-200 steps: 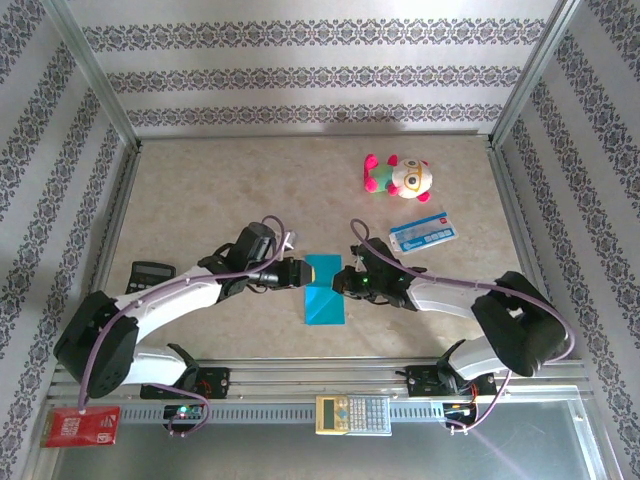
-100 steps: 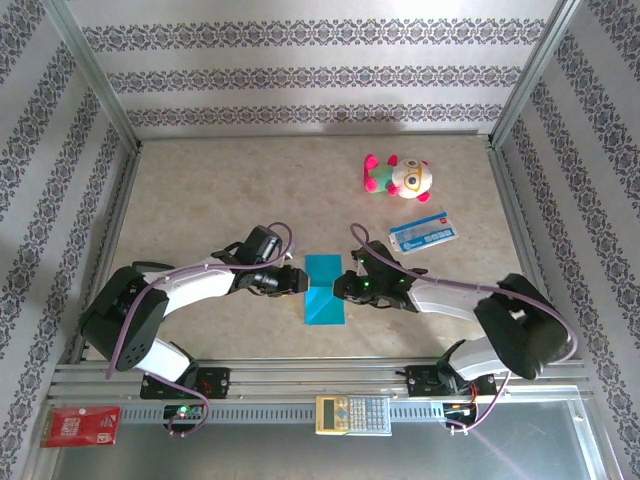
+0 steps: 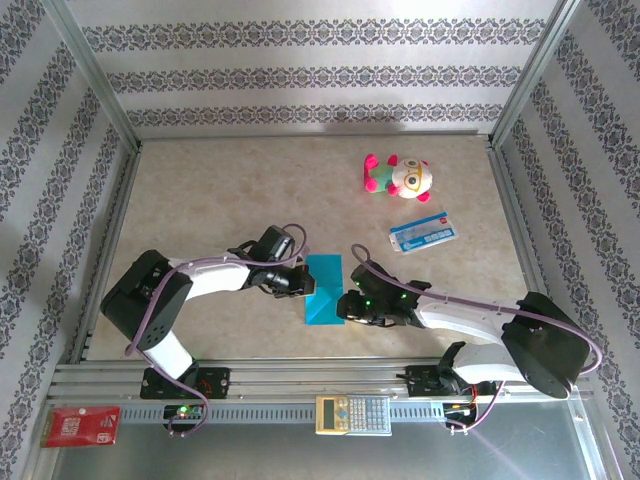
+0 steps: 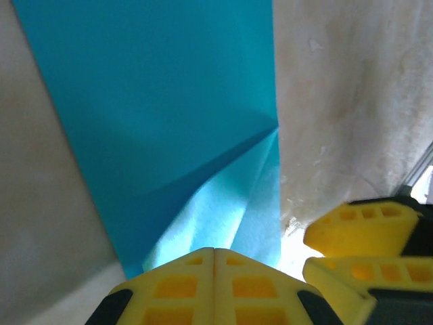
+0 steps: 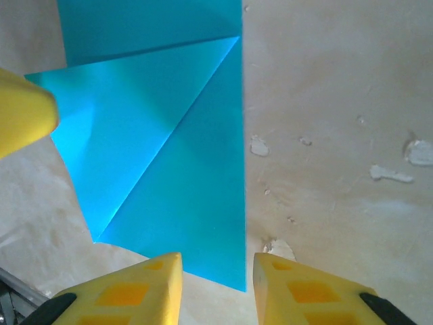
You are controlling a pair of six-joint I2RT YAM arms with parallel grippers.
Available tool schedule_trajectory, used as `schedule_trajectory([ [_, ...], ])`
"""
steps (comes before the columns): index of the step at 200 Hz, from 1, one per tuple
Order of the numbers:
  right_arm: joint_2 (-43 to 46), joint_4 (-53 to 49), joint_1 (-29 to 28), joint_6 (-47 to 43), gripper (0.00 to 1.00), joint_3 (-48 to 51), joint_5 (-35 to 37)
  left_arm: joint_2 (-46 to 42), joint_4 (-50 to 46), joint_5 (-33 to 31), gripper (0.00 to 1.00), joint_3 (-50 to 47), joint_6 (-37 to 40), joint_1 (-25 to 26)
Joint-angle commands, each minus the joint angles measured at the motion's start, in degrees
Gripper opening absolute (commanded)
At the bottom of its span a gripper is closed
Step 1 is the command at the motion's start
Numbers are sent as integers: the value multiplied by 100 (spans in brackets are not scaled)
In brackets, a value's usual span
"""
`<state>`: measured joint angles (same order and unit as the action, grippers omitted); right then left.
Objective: Fold a paper plane with a square sheet of paper (pick it up from the middle)
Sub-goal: Turn over the paper at the center of the table.
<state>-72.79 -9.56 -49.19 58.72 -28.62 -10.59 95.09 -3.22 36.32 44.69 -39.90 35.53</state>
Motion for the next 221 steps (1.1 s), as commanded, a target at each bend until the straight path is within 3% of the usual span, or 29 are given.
schedule_trajectory([
  [1,82,-145,-166,297,34,-12,374,198,-12,-138,3,112,209,24],
  [221,-621,624,-522,450,33,-36,432,387,251,-197,0,-297,181,24],
])
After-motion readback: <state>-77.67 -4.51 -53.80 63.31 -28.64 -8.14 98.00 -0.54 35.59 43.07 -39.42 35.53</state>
